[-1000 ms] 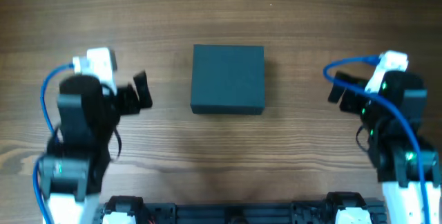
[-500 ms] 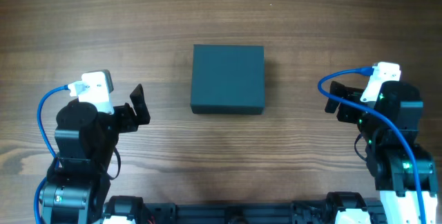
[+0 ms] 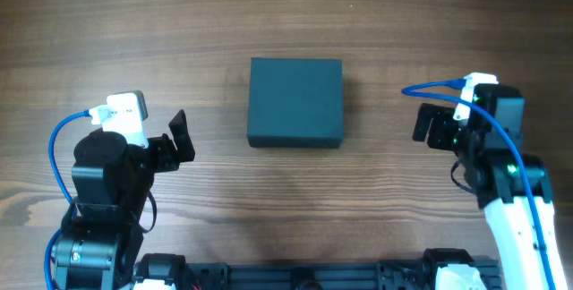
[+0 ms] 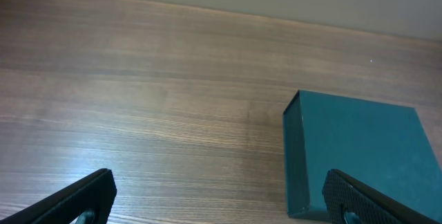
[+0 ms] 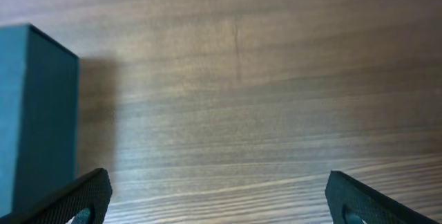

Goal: Pack container

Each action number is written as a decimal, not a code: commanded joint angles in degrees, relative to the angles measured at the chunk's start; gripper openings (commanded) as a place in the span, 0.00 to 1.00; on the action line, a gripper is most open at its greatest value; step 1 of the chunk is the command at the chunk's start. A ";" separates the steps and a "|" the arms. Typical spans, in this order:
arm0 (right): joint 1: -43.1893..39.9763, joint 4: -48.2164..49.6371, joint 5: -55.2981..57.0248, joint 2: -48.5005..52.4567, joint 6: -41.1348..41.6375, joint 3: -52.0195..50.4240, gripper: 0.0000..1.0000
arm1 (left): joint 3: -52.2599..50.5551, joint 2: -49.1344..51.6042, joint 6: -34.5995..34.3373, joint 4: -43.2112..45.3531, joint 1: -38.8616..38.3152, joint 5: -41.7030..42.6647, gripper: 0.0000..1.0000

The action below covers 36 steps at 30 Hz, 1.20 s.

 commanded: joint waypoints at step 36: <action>3.56 53.94 -10.36 -58.51 -8.81 -44.76 1.00 | -0.70 -0.02 -0.52 0.02 -0.15 -0.76 1.00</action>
